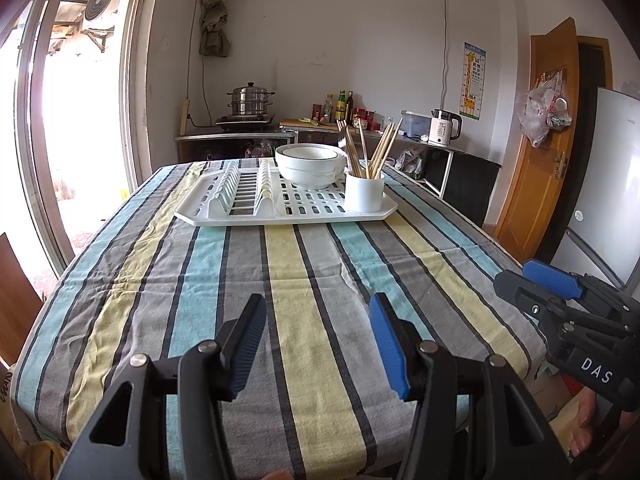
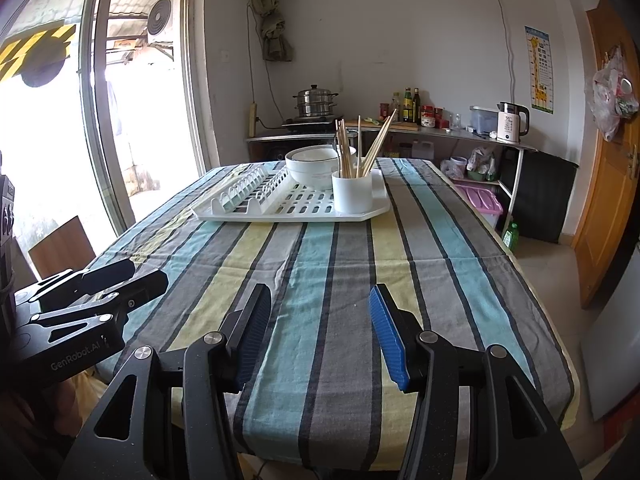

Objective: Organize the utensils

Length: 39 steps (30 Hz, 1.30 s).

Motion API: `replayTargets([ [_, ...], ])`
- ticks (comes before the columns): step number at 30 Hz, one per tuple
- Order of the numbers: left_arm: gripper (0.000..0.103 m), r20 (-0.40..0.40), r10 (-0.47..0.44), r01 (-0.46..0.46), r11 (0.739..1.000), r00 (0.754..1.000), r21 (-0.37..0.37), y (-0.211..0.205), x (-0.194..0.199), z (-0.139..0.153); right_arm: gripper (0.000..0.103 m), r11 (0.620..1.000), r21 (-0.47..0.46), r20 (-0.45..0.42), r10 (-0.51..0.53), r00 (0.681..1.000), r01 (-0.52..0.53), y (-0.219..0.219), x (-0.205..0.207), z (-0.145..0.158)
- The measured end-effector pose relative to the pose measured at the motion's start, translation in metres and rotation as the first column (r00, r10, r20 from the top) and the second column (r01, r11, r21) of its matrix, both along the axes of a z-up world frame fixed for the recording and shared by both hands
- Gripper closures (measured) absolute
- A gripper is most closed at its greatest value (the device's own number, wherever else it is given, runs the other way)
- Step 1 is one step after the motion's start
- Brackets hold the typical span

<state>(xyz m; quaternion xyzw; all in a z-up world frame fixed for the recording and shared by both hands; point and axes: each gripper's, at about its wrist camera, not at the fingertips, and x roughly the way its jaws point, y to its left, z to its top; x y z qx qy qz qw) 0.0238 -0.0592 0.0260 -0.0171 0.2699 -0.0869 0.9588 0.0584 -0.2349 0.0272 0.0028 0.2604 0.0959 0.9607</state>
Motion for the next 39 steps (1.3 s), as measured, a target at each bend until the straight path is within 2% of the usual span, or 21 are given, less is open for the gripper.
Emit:
replayTargets([
  [39, 0.047, -0.001, 0.014, -0.014, 1.000, 1.000, 0.018, -0.0038, -0.0006, -0.0030, 0.051, 1.000, -0.001, -0.003, 0.001, 1.000, -0.001, 0.0014, -0.0001, -0.0008],
])
